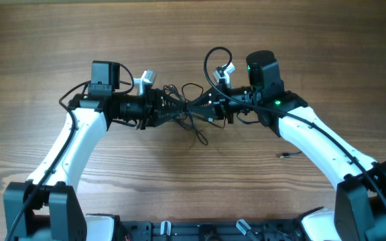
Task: Untangle cables
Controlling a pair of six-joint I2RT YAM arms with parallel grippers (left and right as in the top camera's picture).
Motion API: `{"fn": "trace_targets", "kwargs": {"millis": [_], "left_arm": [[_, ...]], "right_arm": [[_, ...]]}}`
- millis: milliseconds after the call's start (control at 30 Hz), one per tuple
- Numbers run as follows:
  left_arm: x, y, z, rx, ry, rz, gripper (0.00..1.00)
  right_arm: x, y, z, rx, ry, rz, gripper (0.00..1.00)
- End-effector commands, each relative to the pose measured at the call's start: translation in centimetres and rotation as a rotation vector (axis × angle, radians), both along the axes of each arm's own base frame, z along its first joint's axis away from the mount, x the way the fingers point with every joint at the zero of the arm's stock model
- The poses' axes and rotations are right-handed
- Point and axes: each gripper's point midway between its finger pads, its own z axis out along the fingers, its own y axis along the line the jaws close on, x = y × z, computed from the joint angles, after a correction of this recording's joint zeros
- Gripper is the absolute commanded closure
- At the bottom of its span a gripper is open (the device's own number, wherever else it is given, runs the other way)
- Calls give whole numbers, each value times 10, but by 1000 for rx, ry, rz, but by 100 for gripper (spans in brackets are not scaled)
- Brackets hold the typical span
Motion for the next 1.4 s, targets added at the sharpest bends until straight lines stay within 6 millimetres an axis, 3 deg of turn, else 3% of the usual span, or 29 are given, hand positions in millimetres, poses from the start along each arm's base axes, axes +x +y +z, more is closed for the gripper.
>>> {"fn": "trace_targets", "kwargs": {"millis": [0, 633, 1367], "left_arm": [[-3, 0, 4, -18, -10, -12, 78], [8, -1, 8, -21, -57, 2, 79], [0, -8, 2, 4, -27, -17, 83]], "right_arm": [[-1, 0, 9, 14, -45, 11, 96], [-1, 0, 9, 14, -45, 11, 96], [-1, 0, 9, 14, -45, 11, 96]]}}
